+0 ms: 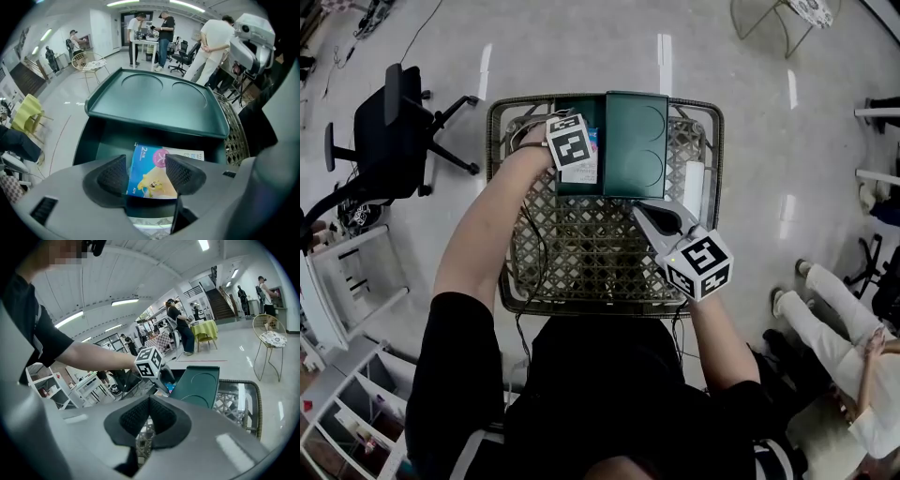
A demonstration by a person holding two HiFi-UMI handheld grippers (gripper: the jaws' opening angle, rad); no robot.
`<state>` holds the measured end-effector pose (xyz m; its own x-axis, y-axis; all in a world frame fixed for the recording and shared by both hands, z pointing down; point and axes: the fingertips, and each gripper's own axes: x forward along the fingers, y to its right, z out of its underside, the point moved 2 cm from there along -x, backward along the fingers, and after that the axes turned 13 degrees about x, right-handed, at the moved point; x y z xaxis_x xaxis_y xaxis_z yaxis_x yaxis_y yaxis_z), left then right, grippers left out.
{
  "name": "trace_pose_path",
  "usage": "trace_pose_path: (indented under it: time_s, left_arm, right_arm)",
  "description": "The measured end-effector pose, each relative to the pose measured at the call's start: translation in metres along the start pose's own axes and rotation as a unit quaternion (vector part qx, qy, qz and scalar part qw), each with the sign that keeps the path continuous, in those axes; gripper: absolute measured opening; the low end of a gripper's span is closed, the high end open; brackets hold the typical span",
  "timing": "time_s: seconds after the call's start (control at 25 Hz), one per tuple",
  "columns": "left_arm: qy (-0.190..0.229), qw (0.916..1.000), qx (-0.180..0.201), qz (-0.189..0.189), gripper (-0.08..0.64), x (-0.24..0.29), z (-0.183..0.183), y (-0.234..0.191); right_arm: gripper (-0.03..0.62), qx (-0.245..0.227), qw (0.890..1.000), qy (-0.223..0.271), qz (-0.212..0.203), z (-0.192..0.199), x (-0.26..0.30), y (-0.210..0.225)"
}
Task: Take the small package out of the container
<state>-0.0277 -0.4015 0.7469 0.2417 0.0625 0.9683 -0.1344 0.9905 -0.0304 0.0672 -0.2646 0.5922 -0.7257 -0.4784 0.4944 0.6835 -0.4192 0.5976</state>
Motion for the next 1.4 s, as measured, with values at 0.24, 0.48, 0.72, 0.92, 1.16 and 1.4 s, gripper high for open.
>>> trace_pose_path:
  time_s: [0.24, 0.48, 0.72, 0.92, 1.16, 1.4]
  left_arm:
    - [-0.022, 0.9994, 0.016, 0.022, 0.252, 0.002, -0.008, -0.014]
    - [-0.058, 0.9950, 0.026, 0.078, 0.243, 0.003, 0.003, 0.020]
    - [-0.059, 0.9973, 0.031, 0.033, 0.244, -0.007, 0.004, 0.028]
    - [-0.029, 0.9996, 0.004, -0.006, 0.244, -0.035, -0.004, 0.029]
    - [-0.004, 0.9994, -0.011, -0.034, 0.244, -0.063, -0.013, 0.055]
    - [0.011, 0.9951, -0.026, -0.095, 0.244, -0.076, -0.020, 0.080]
  right_arm:
    - [0.011, 0.005, 1.000, 0.000, 0.011, 0.009, -0.009, 0.001]
    - [0.011, 0.009, 1.000, 0.001, 0.018, 0.014, -0.019, 0.002]
    - [0.011, 0.010, 1.000, 0.005, 0.010, 0.015, -0.024, -0.007]
    - [0.011, 0.001, 1.000, 0.001, -0.002, 0.014, -0.026, -0.022]
    - [0.011, -0.029, 0.999, 0.002, -0.019, 0.003, -0.028, -0.047]
    - [0.011, -0.045, 0.999, -0.005, -0.027, 0.003, -0.028, -0.059]
